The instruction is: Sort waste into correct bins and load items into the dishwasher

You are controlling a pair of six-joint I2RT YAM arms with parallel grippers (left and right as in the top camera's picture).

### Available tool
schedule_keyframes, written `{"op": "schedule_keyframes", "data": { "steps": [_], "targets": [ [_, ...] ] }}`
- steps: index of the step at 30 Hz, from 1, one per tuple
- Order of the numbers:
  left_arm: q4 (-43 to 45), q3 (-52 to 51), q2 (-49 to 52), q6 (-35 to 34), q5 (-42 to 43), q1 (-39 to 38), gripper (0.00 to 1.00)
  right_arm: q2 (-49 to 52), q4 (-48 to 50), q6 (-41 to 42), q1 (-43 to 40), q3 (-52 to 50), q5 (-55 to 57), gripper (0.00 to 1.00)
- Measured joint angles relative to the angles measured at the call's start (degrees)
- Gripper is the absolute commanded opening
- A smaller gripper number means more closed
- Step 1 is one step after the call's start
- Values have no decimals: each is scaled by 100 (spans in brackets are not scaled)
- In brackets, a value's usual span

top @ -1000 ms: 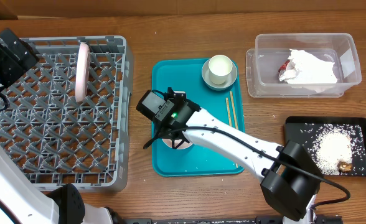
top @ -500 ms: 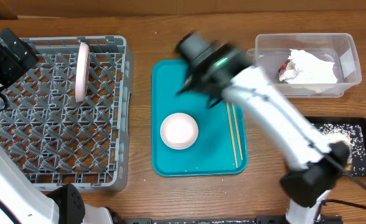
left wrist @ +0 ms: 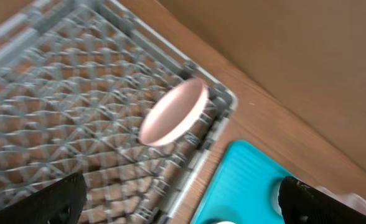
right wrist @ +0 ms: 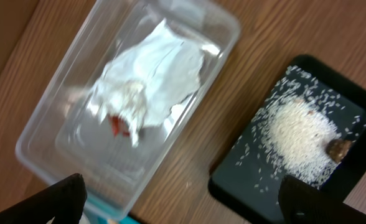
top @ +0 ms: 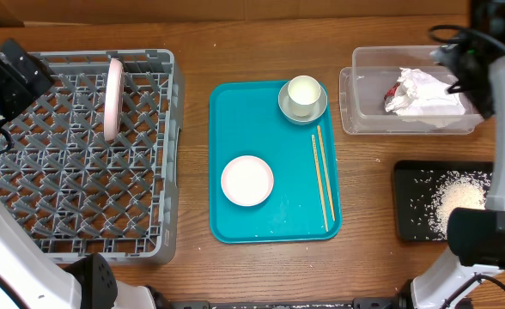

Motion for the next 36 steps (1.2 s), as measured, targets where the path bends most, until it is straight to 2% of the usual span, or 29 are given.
{"op": "schedule_keyframes", "data": {
  "steps": [2, 6, 10, 13, 16, 19, 24, 26, 28, 32, 36],
  "targets": [
    [0, 0, 2, 55, 610, 2, 100, 0, 4, 2, -286, 0, 2, 100],
    [2, -22, 4, 332, 2391, -157, 100, 0, 7, 0, -741, 0, 7, 100],
    [4, -98, 4, 643, 3305, -951, 100, 0, 7, 0, -914, 0, 4, 100],
    [22, -330, 2, 728, 3034, -1961, 99, 0, 7, 0, -922, 0, 2, 100],
    [37, -844, 4, 721, 2253, -3082, 97, 0, 13, 2, -918, 0, 0, 100],
    [31, -1526, 11, 636, 1429, -3963, 91, 0, 20, 0, -918, 0, 2, 100],
    [243, -3067, 15, 321, 269, -5077, 90, 0, 20, -2, -918, 0, 2, 100],
    [649, -3698, 15, 225, 44, -5370, 85, 0, 22, 0, -918, 0, 2, 100],
    [1191, -4350, 26, 98, -114, -5630, 76, 0, 22, -2, -918, 0, 4, 100],
    [2621, -5633, 42, -61, -317, -6070, 66, 0, 22, 0, -918, 0, 4, 100],
    [3504, -6459, 68, -262, -481, -6317, 66, 0, 24, -2, -918, 0, 0, 100]
  ]
}}
